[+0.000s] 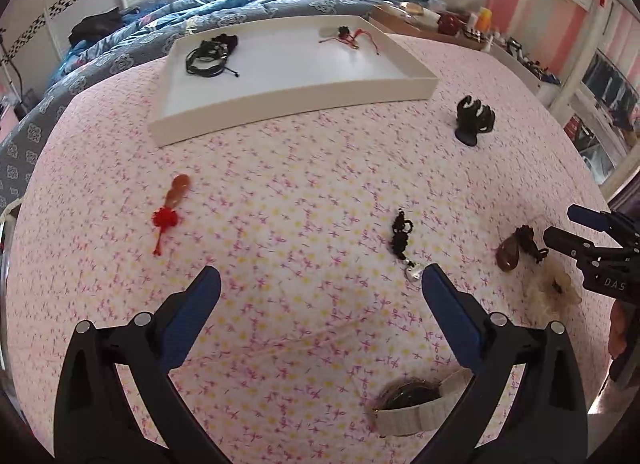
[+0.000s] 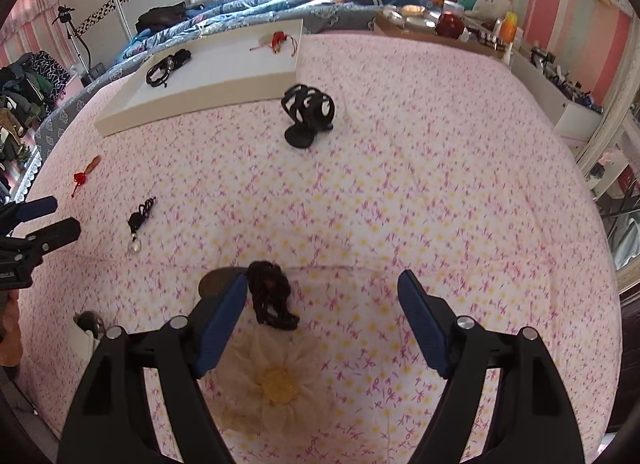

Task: Organize jewelry
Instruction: 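Move both tools away from the tray toward the remaining jewelry, then grasp the black beaded keychain with the left tool while the right tool grasps the black bead strand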

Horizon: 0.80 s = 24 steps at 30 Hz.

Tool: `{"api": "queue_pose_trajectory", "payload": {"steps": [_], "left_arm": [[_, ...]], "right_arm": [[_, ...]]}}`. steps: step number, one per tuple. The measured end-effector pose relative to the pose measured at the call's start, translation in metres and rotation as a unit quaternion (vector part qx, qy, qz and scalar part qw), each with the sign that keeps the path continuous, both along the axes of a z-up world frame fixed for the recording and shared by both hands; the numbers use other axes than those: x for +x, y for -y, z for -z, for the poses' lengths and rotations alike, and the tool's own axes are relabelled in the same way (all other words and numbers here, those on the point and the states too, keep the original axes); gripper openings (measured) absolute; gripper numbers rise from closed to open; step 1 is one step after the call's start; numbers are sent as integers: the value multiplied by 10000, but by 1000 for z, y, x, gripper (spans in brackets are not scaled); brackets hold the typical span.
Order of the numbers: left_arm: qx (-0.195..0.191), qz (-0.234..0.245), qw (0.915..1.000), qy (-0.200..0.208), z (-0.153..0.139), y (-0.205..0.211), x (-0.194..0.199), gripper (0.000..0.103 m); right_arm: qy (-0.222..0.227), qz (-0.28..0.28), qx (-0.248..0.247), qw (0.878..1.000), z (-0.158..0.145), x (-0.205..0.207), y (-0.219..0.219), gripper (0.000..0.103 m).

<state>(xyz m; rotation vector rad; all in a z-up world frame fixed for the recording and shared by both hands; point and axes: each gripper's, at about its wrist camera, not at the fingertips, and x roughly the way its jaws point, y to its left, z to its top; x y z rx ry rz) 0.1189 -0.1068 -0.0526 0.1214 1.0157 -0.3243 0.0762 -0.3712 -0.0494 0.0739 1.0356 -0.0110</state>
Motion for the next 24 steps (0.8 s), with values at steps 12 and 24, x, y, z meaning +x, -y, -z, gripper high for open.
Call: {"api": "queue_pose_trajectory", "payload": {"steps": [12,24], "left_arm": [[170,548,9978,-326,10,38,12,60],[259,821,9947,-571,26,58,22,44]], "right_arm": [[-409,-407,53,9983,2,9,-9,69],[-657,-550,129,9962,15,14,-15,54]]}}
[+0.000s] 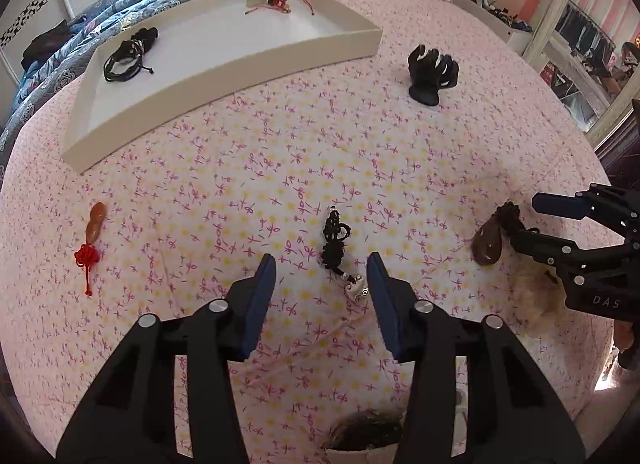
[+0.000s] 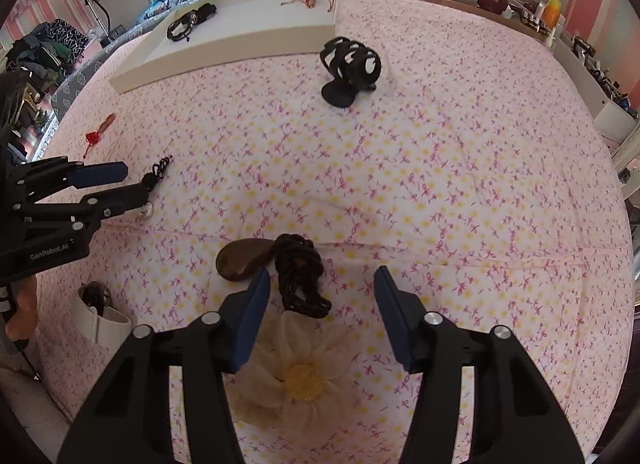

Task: Organize jewelry
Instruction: 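Grasp the black beaded keychain with the left tool while the right tool grasps the black bead strand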

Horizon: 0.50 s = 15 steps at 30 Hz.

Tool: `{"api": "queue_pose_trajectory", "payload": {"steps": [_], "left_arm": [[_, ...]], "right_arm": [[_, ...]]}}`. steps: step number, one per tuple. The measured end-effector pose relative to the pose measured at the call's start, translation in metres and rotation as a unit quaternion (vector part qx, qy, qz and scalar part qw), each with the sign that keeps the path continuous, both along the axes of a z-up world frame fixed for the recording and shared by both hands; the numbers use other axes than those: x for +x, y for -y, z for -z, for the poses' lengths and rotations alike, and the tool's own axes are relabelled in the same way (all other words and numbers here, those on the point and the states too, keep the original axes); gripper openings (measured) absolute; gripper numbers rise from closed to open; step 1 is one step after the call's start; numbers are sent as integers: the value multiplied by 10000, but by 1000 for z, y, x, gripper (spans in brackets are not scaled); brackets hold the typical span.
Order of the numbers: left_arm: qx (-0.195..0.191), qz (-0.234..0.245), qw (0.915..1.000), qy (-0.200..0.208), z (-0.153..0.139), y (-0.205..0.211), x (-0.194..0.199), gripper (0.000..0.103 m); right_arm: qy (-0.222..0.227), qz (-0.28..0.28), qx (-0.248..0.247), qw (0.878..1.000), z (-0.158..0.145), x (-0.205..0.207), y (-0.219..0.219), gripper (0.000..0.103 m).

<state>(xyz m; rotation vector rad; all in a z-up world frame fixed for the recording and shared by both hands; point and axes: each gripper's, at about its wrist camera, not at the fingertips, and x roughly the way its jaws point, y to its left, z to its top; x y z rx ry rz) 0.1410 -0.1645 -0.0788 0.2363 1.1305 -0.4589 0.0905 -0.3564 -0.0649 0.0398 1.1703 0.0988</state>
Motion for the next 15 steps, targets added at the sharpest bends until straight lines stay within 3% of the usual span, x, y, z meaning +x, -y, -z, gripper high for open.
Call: {"api": "queue_pose_trajectory", "payload": {"steps": [4,10,15], "left_arm": [[-7,42,9999,-124,5,4,2,39],[14,76,9999,-108,6,6,4,35],[30,101,9999,-91,7,11,7,29]], "right_arm": [[-32,-117,-75,9999,1,2,-6,44],[-68,-161,-96,9998,3,3,-7,42],[-65,-184,-157,9997,4,3,-7,35]]}}
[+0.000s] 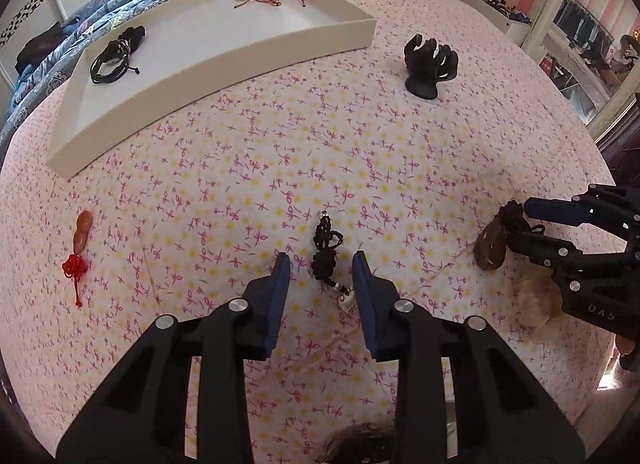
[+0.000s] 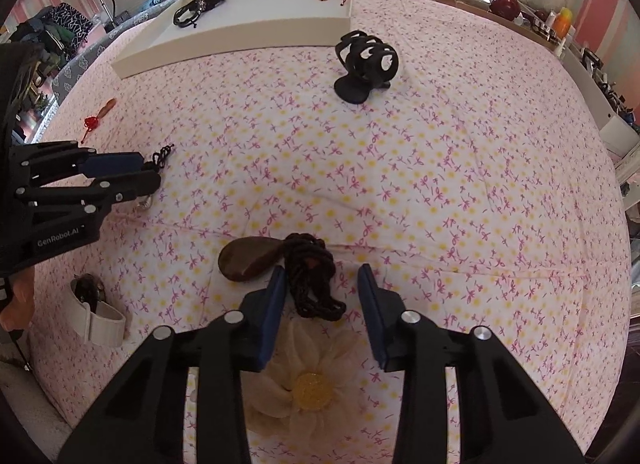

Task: Organize jewelry
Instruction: 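Grasp the black beaded keychain with the left tool while the right tool grasps the black bead strand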

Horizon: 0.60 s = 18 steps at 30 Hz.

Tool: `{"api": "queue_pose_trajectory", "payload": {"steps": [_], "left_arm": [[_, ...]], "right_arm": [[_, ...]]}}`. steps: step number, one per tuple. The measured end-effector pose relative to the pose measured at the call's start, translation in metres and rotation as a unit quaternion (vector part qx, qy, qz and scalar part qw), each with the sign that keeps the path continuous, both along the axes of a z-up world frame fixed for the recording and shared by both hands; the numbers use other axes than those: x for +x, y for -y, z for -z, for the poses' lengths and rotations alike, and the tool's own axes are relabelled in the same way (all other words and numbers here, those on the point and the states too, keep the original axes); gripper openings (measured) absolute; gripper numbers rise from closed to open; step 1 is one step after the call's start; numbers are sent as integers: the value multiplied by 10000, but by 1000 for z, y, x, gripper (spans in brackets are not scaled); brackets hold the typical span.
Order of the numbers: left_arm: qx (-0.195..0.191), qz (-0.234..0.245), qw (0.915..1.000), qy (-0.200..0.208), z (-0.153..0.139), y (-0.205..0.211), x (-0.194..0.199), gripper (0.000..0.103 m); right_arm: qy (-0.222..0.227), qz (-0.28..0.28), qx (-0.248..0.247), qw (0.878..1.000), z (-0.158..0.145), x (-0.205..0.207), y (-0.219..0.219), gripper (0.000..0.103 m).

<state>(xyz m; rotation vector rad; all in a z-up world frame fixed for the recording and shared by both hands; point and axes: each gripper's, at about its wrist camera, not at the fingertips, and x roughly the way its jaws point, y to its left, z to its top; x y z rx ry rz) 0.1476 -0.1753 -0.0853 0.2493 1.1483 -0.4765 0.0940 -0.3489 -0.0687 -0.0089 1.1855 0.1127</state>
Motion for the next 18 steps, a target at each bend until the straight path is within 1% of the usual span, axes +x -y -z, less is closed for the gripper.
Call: {"api": "queue_pose_trajectory", "payload": {"steps": [1,2,7,11,18], "left_arm": [[-5,1,10000,-7,0,0,0,26],[-7,11,10000,-12,0,0,0,24],[-14,80,10000,-20,0,3,-1,20],[-18,108,9999,-10,1,4,-1,20],[-46,144,9999,14,2,6,1,19]], "right_arm": [[4,-23,-31,10000,0,0,-1,31],[6,-39,-60,10000,0,0,-2,31],[19,-127,-163,9998,0,0,-6,28],[33,-185,-216,9996,0,-1,-8,25],[83,-216,-236,9995,-1,-2,-7,23]]}}
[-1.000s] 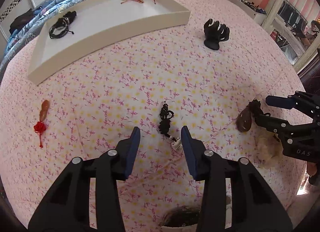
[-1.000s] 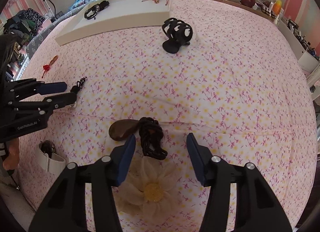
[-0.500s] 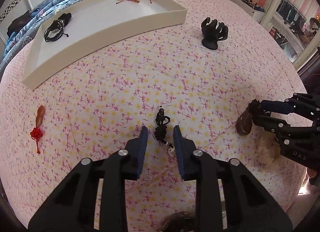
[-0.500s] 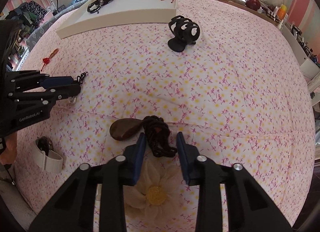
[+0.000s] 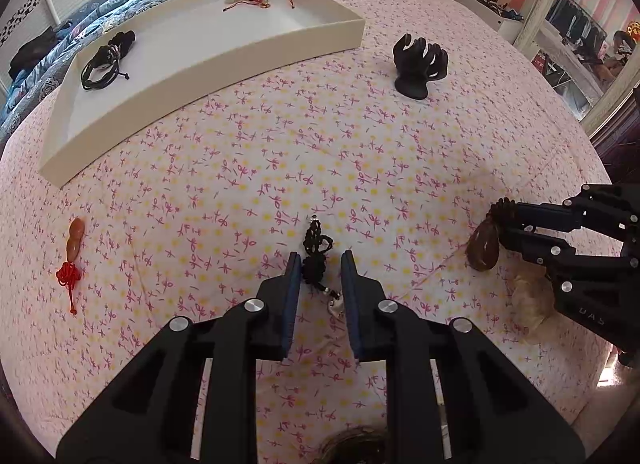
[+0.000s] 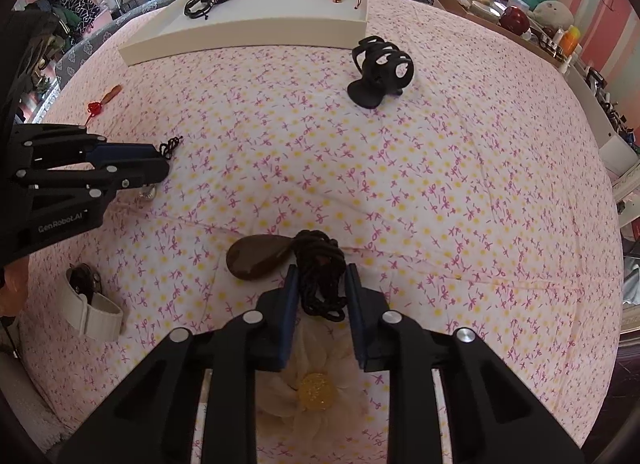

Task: Organize jewelry
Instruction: 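Grasp the black beaded keychain with the left tool while the right tool grasps the black bead strand, then carry the keychain and bead strand with both tools into the tray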

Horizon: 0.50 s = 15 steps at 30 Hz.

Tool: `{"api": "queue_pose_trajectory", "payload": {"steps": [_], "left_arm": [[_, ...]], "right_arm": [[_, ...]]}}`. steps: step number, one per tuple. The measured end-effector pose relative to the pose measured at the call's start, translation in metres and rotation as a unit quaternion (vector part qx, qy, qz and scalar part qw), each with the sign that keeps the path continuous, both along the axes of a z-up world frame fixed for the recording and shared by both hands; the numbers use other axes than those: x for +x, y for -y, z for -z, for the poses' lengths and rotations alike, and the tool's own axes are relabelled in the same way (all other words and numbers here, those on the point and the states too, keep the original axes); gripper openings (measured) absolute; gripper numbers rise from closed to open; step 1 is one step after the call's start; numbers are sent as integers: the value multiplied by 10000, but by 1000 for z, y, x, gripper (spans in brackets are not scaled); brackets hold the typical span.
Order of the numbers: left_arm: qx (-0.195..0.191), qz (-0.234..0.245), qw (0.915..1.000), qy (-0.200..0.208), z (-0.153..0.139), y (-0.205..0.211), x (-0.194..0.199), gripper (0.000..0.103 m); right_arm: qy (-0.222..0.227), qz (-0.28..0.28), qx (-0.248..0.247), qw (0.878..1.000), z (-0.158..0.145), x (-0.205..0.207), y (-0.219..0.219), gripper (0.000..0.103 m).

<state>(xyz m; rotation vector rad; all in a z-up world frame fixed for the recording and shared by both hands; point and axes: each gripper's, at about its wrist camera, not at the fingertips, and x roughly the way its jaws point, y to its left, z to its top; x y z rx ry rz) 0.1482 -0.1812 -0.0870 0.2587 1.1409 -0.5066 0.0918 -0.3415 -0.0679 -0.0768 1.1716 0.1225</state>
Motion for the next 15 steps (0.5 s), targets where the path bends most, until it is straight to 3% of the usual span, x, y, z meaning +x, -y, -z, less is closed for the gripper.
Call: {"api": "queue_pose_trajectory", "payload": {"steps": [3,6,15], "left_arm": [[42,13,10000,33,0,2,0,18],[66,-7,10000,41,0,1,0,10],[16,-21,10000,-12,-1,-3,0,8]], "right_arm": [[28,-10,-2,10000,0,0,0,23],[38,4,38,10000,0,0,1,23],[82,49,53,9999,0,0,3,22]]}}
